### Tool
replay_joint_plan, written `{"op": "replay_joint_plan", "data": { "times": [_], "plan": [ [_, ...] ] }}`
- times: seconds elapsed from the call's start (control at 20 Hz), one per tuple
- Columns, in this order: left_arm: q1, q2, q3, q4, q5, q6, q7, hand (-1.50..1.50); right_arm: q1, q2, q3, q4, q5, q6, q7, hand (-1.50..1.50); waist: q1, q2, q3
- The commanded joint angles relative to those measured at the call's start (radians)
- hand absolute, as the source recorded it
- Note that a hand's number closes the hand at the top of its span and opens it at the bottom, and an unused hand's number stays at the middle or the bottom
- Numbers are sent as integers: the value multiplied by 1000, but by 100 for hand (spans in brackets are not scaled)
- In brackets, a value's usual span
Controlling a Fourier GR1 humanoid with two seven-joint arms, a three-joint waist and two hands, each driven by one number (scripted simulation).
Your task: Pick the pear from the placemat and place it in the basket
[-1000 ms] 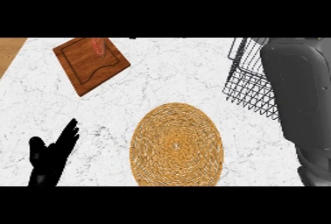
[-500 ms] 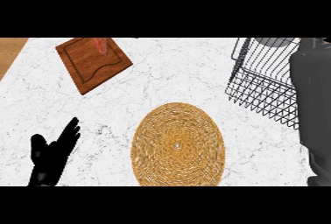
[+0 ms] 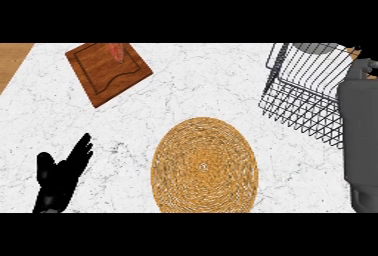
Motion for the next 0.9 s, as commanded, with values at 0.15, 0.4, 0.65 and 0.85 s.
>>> {"op": "replay_joint_plan", "data": {
  "times": [0.15,0.4,0.65,0.85],
  "plan": [
    [38,-32,-16,77,-28,24,26,0,126,-43,-11,53,126,-57,44,150,-11,9,-14],
    [22,2,27,113,0,-17,-8,0,170,-87,31,50,77,96,-17,-150,-10,6,-14],
    [34,-19,10,94,-10,-8,17,0,194,-135,5,-16,52,74,-65,-150,-9,6,-14],
    [16,-10,21,49,9,-15,80,0,219,-129,-12,-95,36,55,-50,-150,-8,5,-13]
  ]
}}
